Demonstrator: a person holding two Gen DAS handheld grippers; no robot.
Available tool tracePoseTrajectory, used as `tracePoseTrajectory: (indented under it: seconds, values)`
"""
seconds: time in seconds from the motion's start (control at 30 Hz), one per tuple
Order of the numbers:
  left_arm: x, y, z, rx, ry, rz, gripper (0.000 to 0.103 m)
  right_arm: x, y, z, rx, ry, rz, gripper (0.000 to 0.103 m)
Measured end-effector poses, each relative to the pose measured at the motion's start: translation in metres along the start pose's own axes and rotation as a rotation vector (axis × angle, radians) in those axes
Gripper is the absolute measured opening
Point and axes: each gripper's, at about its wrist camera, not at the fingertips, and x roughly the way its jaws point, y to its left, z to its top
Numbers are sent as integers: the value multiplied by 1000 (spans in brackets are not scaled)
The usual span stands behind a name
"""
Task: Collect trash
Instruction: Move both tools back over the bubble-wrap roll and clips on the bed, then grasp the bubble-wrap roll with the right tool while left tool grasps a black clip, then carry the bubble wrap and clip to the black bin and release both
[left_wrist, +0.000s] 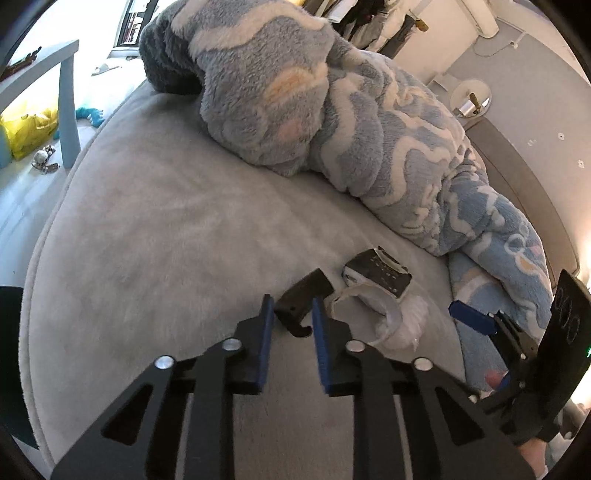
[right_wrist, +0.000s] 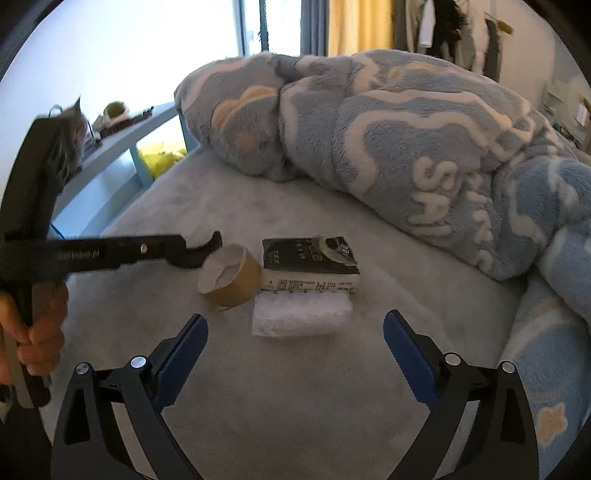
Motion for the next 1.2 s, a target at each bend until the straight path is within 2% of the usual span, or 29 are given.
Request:
tracePoseTrajectory:
  seconds: [0.1, 0.3, 0.33, 0.37, 0.5, 0.57, 0.8, 0.9, 1.2]
  values:
    - [5, 0, 0, 3, 3, 17, 12, 10, -4, -2, 16, 20, 10, 97]
    - [3, -4, 1, 27, -17, 16, 10, 19, -8, -3, 58, 42, 17, 96]
    - [1, -5, 1, 32, -22, 15, 10, 20, -10, -3, 62, 41, 16, 89]
    - [0, -5, 1, 35, -25, 12, 10, 21, -11, -3, 68, 46, 11, 77]
    - [-11, -6, 3, 56, -51, 12, 10, 25, -14, -3, 85, 65, 16, 65]
    - [-16, -4, 4, 59, -60, 12, 10, 25, -13, -2, 88, 68, 19, 62]
    - [-41, 4, 8, 69, -89, 11, 10, 1, -13, 10, 93, 62, -84, 61]
    - [-53, 8, 8, 82, -100, 22, 10, -10, -13, 16, 114, 43, -103, 61]
    - [-80, 21, 1, 134, -88, 49, 10, -27, 18, 38, 158, -9, -33, 61]
